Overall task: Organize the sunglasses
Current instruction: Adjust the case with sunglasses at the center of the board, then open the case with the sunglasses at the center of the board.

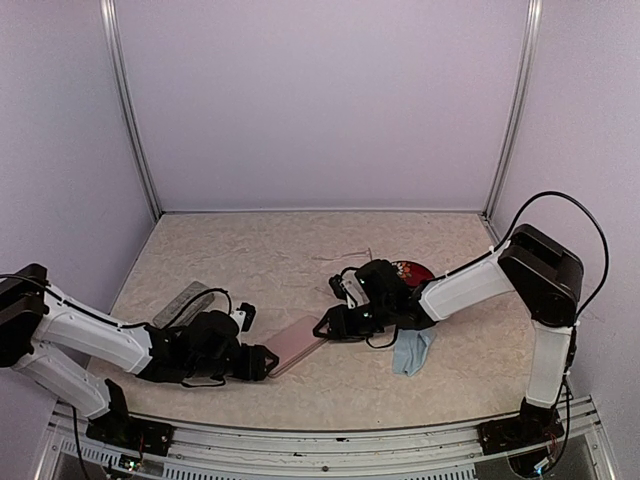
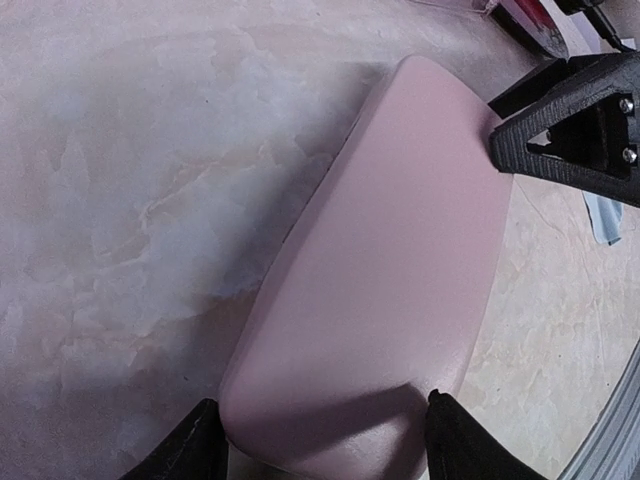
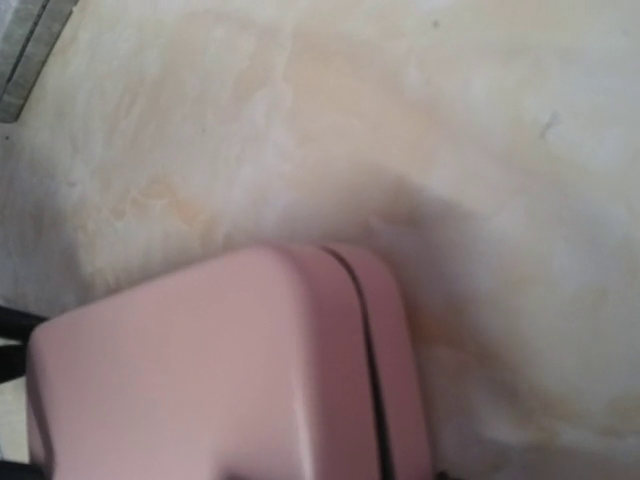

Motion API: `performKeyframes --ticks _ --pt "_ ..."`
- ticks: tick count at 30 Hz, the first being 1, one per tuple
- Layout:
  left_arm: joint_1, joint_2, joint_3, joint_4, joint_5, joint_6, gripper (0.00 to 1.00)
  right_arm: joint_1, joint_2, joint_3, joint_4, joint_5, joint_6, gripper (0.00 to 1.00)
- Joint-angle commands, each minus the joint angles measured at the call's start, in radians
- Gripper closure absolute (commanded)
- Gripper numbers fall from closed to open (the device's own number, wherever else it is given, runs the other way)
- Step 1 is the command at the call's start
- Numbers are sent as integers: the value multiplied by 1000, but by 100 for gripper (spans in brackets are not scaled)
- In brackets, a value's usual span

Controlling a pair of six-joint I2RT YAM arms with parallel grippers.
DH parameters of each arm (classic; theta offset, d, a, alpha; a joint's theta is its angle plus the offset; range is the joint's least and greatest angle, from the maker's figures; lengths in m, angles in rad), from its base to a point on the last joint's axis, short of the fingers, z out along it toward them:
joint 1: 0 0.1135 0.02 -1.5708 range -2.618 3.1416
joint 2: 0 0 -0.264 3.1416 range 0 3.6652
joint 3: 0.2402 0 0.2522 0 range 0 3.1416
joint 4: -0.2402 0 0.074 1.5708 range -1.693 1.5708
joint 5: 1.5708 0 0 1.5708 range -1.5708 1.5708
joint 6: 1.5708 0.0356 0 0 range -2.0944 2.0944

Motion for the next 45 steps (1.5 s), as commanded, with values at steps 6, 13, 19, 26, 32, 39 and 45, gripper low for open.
performKeyframes --ticks 6,13,19,26,32,39,45 --pt "-105 85 -52 -73 -59 -95 39 38 26 13 -164 100 -86 63" --pt "-147 125 -17 -121 -107 -106 42 43 23 38 -227 150 -119 64" --pt "-154 16 15 -145 -145 -68 22 35 -44 33 -211 120 -145 52" --pt "-126 -96 60 -194 -168 14 4 8 -114 7 -174 55 -141 45" --pt "-100 -62 132 -208 -157 155 1 4 -142 -27 -155 47 -133 42" --pt "-29 72 256 -237 -66 361 1 0 -184 -86 -138 48 -125 38" --pt "30 204 332 -282 27 453 1 1 -211 -156 -108 34 -109 37"
